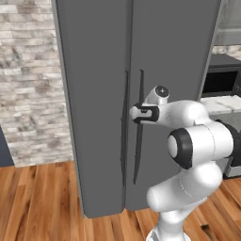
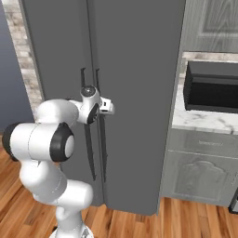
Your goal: Retrieve the sausage and cheese from the fridge and place them on the cutting board on the counter.
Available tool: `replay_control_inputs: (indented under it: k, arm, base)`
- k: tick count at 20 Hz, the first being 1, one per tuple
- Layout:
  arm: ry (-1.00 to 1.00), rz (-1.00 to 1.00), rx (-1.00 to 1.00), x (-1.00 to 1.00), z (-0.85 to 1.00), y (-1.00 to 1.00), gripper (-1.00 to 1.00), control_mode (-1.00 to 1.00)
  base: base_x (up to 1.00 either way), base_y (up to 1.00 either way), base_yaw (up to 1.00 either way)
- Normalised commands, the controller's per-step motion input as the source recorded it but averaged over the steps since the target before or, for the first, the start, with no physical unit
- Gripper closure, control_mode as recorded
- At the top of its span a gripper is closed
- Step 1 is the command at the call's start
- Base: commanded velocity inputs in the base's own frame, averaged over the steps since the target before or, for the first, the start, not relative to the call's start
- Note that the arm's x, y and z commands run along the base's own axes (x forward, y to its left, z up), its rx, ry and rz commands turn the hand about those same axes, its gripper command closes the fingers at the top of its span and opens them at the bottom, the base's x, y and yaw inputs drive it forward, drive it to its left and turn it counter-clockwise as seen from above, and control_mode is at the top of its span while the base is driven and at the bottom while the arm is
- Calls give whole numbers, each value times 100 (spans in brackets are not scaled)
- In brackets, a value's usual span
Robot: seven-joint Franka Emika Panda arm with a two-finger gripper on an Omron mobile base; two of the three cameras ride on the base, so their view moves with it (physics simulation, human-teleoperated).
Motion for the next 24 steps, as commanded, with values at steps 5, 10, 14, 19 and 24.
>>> replay_control_inputs:
  k: [5,10,14,19,24]
  arm:
    - [0,0,0,35,-37,0,-100,-100]
    - [0,0,0,48,-22,0,-100,-100]
    - [0,0,0,33,-23,0,-100,-100]
    - [0,0,0,34,-18,-1,-100,-100]
    - [0,0,0,43,-11,-5,-100,-100]
  base:
    - [0,0,0]
    - [0,0,0]
    - [0,0,0]
    - [0,0,0]
    - [0,0,0]
